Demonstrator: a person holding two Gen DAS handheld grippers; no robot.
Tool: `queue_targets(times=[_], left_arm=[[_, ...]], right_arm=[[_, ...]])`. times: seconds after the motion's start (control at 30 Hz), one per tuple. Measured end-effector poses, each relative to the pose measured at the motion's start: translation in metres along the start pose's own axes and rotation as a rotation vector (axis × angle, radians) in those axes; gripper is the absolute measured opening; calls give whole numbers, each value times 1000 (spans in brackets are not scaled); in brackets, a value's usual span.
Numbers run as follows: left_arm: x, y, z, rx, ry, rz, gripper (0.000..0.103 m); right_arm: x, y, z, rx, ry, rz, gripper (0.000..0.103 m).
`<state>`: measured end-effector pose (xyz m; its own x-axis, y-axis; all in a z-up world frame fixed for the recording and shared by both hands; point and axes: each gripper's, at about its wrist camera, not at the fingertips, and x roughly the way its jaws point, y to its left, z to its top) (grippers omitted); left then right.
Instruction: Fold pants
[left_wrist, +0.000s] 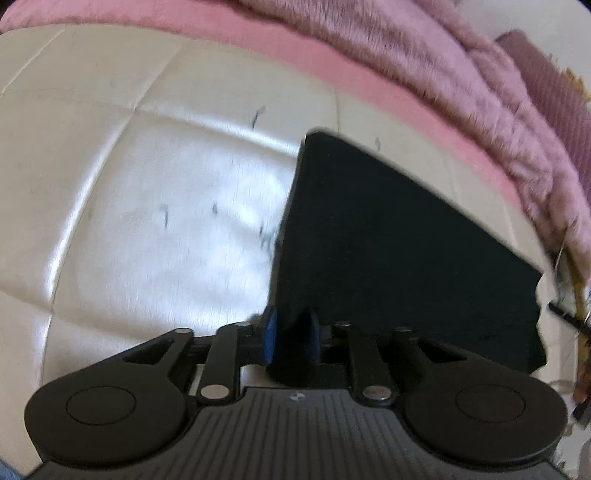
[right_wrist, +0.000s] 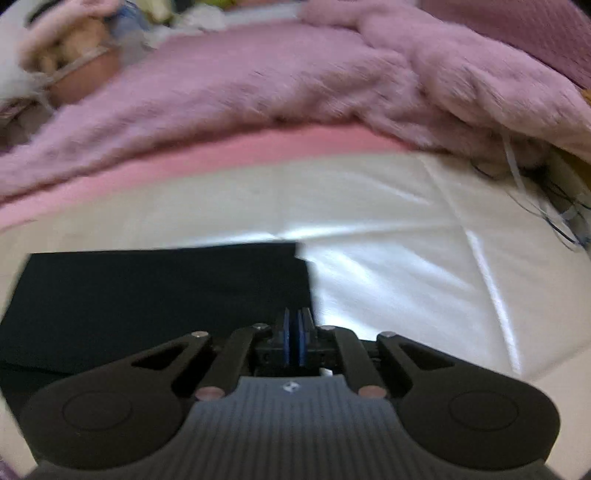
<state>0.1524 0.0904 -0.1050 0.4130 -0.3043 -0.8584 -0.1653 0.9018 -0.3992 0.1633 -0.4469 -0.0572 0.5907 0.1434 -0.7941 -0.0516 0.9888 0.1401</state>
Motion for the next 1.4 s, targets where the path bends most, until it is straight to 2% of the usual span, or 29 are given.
queue_targets(times=[0.03, 0.1, 0.3, 0.37, 0.43, 0.53, 0.67, 0.77, 0.93, 1.03, 1.13, 1.2, 1.33, 1.4], left_arm=[[-1, 1, 4, -7, -24, -22, 31], [0, 5, 11, -24, -62, -73, 46], [28, 15, 31, -64, -31, -177, 47], [38, 20, 37, -78, -22, -187, 47], [45, 28, 42, -84, -9, -202, 47], [49, 47, 49, -131, 7, -283, 45], [48, 58, 55, -133, 19, -299, 45], [52, 54, 56, -109, 31, -317, 50], [61, 53, 56, -137, 66, -401, 50], [65, 53, 55, -140, 80, -421, 50], [68, 54, 54, -180, 92, -415, 42], [66, 49, 52, -214, 85, -344, 16], [51, 25, 44, -174, -4, -261, 10], [45, 28, 43, -201, -34, -267, 7]], right_arm=[[2, 7, 0, -14, -4, 16, 1], [6, 20, -4, -35, -12, 28, 1], [26, 42, -9, -5, -22, 93, 1], [33, 49, -10, 8, -20, 115, 1], [39, 55, -14, 14, -9, 115, 1], [49, 54, -20, 30, 22, 116, 1], [53, 50, -22, 50, 34, 122, 0], [57, 49, -21, 54, 46, 127, 0], [63, 44, -19, 82, 52, 133, 0], [62, 45, -19, 68, 54, 127, 0], [63, 46, -18, 65, 57, 126, 0], [63, 45, -19, 68, 57, 127, 0], [63, 47, -18, 64, 61, 117, 0], [63, 50, -16, 49, 71, 105, 0]])
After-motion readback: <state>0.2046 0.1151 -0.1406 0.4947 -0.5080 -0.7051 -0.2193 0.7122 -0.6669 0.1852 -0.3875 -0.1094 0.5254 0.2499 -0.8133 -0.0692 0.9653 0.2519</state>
